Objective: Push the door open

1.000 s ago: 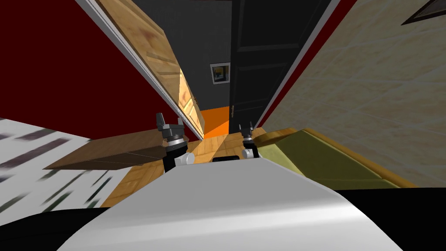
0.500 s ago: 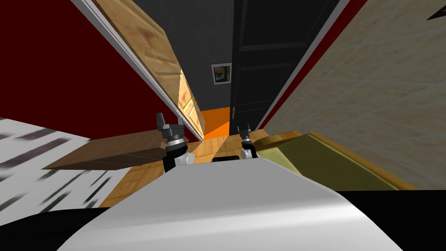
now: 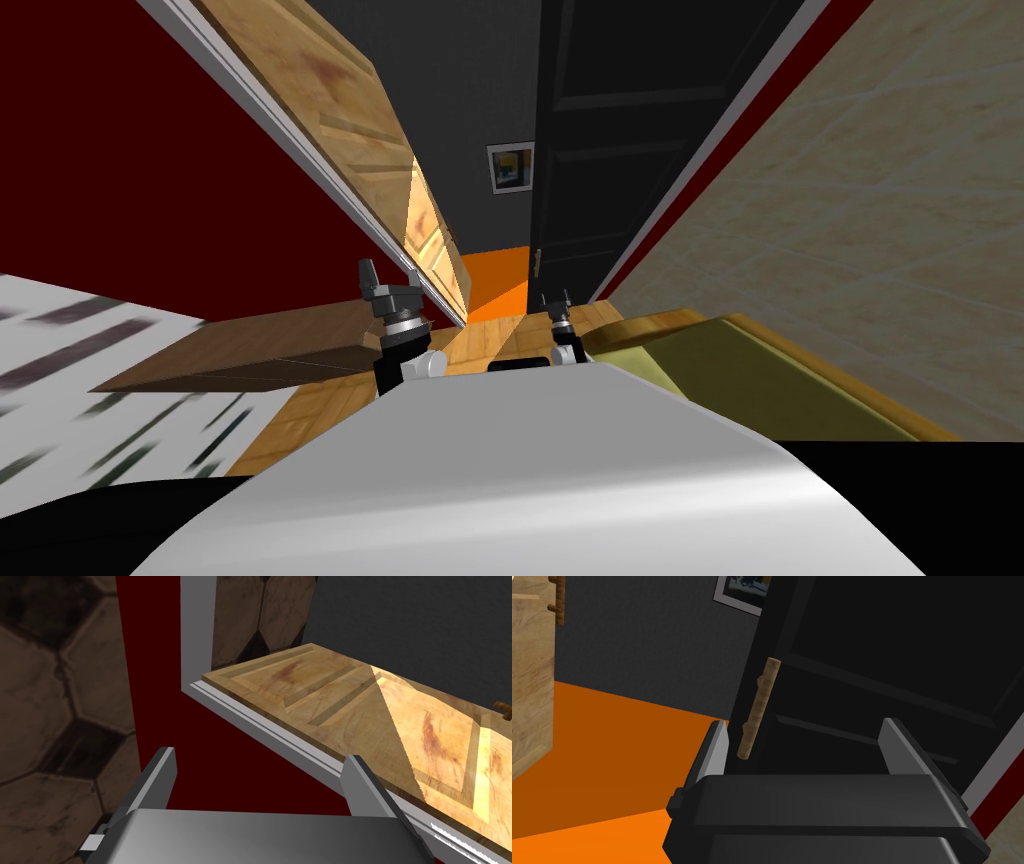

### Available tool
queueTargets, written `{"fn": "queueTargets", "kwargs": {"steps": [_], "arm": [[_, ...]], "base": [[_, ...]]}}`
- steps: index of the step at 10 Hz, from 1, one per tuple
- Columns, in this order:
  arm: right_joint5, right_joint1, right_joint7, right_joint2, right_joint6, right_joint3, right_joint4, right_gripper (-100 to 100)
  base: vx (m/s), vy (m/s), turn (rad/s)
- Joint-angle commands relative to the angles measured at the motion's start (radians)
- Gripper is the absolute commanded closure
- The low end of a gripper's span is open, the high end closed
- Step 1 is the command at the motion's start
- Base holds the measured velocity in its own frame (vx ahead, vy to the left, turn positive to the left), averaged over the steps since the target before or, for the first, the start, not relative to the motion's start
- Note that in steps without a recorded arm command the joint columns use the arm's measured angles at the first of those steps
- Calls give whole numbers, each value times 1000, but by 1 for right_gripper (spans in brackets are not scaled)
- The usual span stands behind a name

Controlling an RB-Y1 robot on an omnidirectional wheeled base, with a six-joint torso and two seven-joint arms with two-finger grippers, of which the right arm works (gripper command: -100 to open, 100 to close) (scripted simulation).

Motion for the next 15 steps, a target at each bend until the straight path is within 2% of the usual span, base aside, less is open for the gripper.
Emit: {"fn": "queueTargets", "kwargs": {"steps": [1,9,15], "arm": [[-19,-12,-27,-6,-4,13,28,-100],[-98,-63,-141,-28,-35,81,164,-100],[-182,-116,-262,-50,-67,153,307,-100]], "base": [[104,-31,35],[94,-29,33],[134,-49,45]]}}
